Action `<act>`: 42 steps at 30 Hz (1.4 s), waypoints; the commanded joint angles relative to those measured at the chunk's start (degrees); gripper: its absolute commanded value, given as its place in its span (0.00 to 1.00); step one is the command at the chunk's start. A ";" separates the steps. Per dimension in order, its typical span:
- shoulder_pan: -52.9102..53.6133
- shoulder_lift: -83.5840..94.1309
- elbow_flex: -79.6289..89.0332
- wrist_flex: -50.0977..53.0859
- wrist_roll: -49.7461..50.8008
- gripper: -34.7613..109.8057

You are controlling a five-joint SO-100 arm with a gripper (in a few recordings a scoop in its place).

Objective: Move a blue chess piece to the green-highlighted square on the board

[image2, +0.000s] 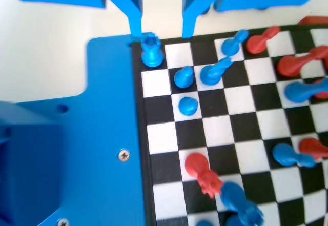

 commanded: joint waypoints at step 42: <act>-2.37 -9.32 4.31 -15.64 0.53 0.33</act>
